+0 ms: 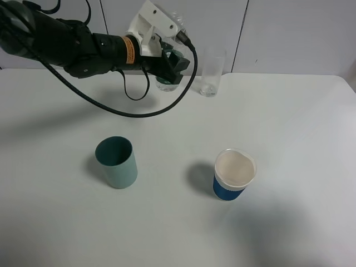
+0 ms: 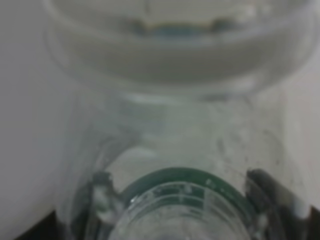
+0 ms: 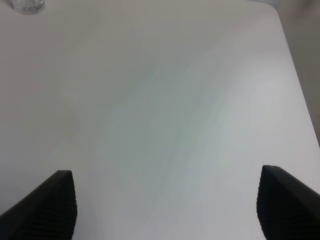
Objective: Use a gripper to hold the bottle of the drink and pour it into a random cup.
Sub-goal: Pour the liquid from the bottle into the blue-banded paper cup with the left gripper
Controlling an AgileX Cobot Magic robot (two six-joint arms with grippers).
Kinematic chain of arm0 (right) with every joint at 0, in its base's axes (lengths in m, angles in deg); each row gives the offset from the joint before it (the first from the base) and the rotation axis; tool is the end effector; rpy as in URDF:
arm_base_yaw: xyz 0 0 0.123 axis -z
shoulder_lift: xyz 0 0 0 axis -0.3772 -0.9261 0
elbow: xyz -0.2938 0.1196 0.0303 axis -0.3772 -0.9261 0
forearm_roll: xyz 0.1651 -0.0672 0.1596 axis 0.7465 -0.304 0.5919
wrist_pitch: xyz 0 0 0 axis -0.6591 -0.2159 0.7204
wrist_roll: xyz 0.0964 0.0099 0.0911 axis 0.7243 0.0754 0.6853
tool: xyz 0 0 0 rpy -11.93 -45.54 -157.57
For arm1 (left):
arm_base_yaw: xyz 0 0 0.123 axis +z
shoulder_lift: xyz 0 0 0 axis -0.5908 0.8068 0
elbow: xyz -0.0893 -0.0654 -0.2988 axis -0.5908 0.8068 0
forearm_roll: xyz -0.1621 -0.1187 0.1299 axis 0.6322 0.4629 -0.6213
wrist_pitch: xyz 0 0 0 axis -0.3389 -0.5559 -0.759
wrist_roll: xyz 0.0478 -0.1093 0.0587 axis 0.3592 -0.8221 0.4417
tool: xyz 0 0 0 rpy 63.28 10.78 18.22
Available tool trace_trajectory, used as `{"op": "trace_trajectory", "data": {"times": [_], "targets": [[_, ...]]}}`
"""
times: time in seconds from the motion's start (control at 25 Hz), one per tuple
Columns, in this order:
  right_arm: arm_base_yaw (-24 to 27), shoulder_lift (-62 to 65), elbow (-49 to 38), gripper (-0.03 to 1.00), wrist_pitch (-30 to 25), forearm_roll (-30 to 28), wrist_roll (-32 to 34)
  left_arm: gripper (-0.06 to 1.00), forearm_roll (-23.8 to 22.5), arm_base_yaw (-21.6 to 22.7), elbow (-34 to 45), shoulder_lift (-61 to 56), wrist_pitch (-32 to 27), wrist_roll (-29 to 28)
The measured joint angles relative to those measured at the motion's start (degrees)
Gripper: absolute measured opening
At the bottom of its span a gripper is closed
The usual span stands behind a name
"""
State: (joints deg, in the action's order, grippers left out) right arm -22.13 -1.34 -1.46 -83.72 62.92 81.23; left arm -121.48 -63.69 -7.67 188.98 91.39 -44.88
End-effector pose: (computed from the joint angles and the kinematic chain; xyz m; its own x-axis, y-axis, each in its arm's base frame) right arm -0.0128 -0.0008 0.2495 -0.4623 -0.1032 -0.8807 -0.0418 0.9946 -0.0946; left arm 0.3988 -0.2557 0.2225 -0.0772 0.3685 -0.9264 0.7660 0.6167 0.1815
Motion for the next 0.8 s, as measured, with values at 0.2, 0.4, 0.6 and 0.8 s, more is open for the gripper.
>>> {"op": "trace_trajectory", "data": {"times": [0.2, 0.4, 0.6, 0.8], "targets": [[0.00, 0.00, 0.00, 0.74, 0.00, 0.00, 0.00, 0.55, 17.89, -2.71, 7.56, -6.19, -5.60, 21.09], [0.00, 0.00, 0.00, 0.74, 0.00, 0.00, 0.00, 0.55, 37.42, -6.62, 10.24, -9.18, -12.14, 41.26], [0.00, 0.00, 0.00, 0.74, 0.00, 0.00, 0.00, 0.55, 52.25, -10.97, 10.49, -9.73, -15.10, 60.03], [0.00, 0.00, 0.00, 0.74, 0.00, 0.00, 0.00, 0.55, 60.86, -13.61, 11.81, -9.75, -14.18, 71.40]]}}
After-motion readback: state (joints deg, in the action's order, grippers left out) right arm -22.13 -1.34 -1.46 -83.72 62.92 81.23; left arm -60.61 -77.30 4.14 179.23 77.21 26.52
